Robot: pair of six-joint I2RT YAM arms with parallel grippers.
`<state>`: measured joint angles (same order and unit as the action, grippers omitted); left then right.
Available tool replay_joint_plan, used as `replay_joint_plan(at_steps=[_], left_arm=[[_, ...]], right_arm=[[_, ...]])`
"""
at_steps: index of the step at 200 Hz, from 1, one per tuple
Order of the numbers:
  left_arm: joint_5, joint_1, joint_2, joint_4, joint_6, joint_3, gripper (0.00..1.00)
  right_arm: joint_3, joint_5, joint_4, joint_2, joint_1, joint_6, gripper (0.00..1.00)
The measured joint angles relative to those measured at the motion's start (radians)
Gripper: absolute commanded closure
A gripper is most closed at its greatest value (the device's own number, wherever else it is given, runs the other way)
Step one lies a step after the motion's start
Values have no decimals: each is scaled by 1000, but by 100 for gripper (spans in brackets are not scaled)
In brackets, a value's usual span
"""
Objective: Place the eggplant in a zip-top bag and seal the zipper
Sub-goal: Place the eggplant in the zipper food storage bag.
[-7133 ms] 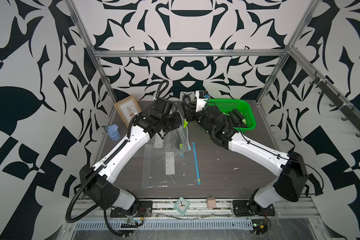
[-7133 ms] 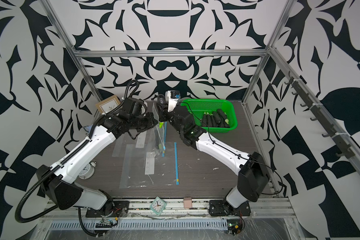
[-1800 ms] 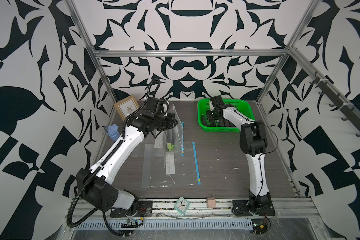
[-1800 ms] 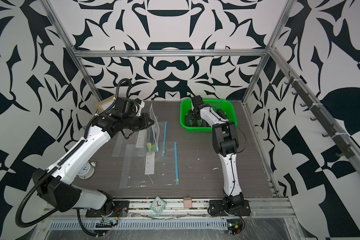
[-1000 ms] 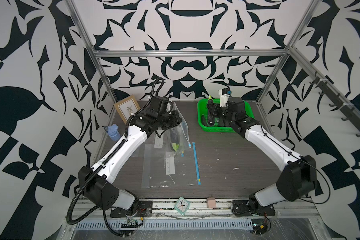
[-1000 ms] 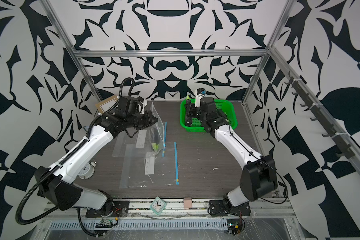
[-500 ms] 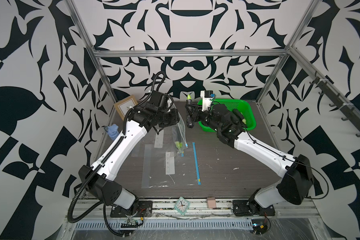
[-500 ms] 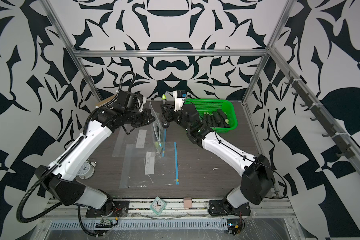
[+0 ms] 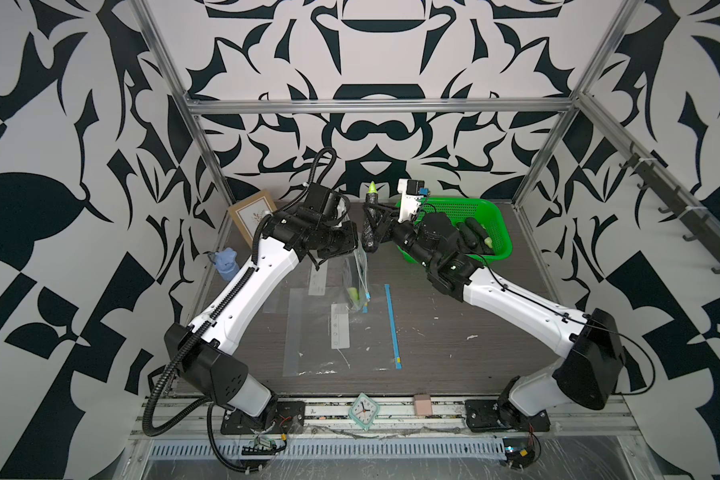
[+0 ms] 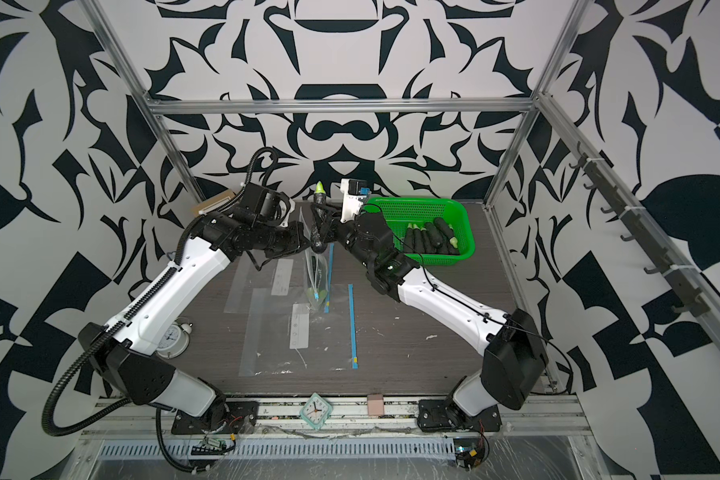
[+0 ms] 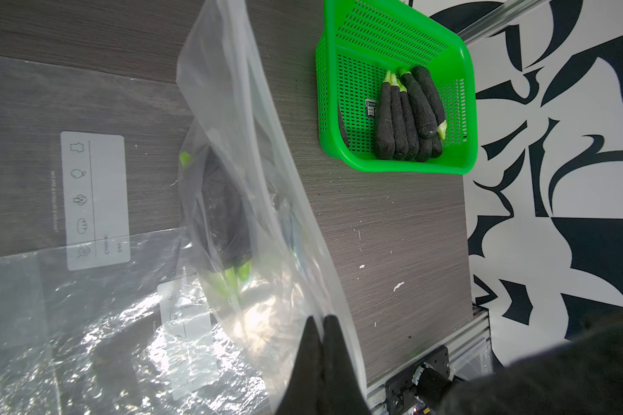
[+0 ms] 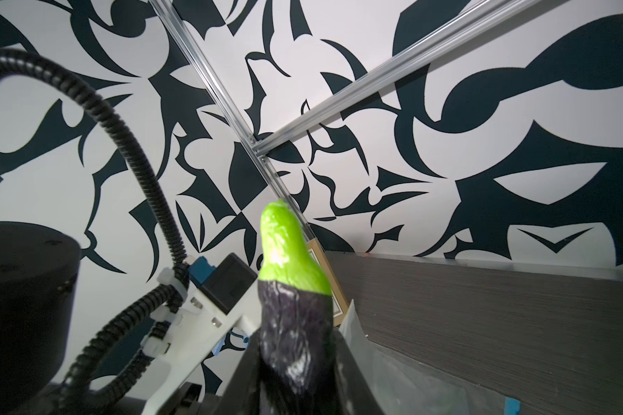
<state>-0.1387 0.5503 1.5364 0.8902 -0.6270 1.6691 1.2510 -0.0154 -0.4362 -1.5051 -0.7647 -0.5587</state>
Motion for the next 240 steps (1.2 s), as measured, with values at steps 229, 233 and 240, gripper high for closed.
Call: replay_joint_plan(at_steps=[229,233,240], left_arm=[[-3,0,-16,-37,-8,-42,100],[-3,0,-16,-37,-8,-42,100],[-3,0,-16,-36,-8,-39,100]], right_arm=[[-181,-320,-117,-70,-82,158,82],[-183,-323,-121,-68,-87,164,82],[-186,-330,-133,-65,-97,175,82]])
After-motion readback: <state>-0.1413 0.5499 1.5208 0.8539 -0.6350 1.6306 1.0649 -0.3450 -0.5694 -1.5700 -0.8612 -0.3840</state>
